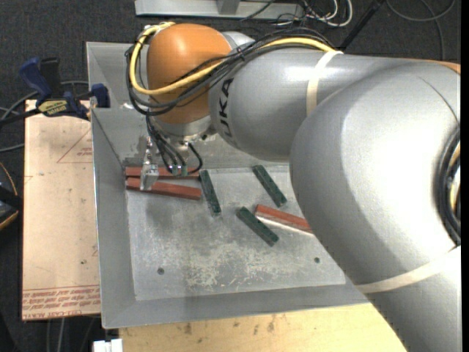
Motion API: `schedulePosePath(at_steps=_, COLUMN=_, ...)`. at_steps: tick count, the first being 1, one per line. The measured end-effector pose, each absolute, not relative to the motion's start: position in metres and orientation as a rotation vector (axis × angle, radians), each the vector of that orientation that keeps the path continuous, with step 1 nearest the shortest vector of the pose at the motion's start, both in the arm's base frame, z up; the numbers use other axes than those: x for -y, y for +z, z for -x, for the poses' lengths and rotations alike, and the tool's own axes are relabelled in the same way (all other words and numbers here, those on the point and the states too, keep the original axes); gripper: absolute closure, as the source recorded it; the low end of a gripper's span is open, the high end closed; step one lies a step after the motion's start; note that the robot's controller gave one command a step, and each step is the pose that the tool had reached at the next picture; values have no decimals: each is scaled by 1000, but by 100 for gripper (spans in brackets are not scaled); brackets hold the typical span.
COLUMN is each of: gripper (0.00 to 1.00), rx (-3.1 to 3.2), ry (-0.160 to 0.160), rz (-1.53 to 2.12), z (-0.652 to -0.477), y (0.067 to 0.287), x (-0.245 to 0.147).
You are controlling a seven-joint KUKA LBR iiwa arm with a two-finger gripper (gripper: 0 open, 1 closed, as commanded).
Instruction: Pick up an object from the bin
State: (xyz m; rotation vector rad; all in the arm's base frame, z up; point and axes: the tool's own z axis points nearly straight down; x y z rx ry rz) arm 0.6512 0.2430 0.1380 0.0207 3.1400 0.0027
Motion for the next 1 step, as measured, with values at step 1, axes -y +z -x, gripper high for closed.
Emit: schedulePosePath(at_steps=1, gripper=100, rx=-3134, ry=3, rz=162, z=-654, y=145, x=-248)
